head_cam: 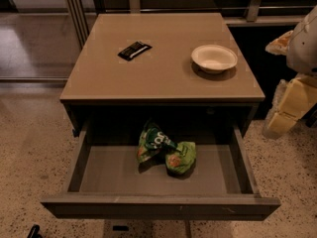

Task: Pick green rice chip bag from top drawer and place on counter

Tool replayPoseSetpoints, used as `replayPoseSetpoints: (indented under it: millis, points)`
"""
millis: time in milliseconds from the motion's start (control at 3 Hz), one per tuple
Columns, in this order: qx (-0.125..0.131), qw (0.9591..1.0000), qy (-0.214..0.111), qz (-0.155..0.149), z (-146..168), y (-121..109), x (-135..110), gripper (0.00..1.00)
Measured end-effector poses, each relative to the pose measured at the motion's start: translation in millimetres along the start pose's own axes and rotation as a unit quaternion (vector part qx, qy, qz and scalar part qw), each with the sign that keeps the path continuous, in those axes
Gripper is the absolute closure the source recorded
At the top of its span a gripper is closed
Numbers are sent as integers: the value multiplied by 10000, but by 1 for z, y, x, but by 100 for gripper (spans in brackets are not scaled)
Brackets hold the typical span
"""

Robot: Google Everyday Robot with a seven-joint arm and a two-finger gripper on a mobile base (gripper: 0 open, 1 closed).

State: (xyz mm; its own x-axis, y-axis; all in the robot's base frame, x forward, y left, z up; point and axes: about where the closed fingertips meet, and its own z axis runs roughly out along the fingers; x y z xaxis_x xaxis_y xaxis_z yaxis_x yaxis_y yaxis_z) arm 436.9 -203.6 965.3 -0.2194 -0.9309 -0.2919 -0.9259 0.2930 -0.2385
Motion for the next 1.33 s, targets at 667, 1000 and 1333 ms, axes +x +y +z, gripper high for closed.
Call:
replayPoseSetpoints:
  millis: [667, 1000, 1333]
  points:
    - [-161, 9894, -1129, 899, 86, 31, -33, 0]
    - [144, 9875, -1260, 930, 88, 17, -38, 0]
    - [157, 9873, -1259, 954, 89, 17, -38, 0]
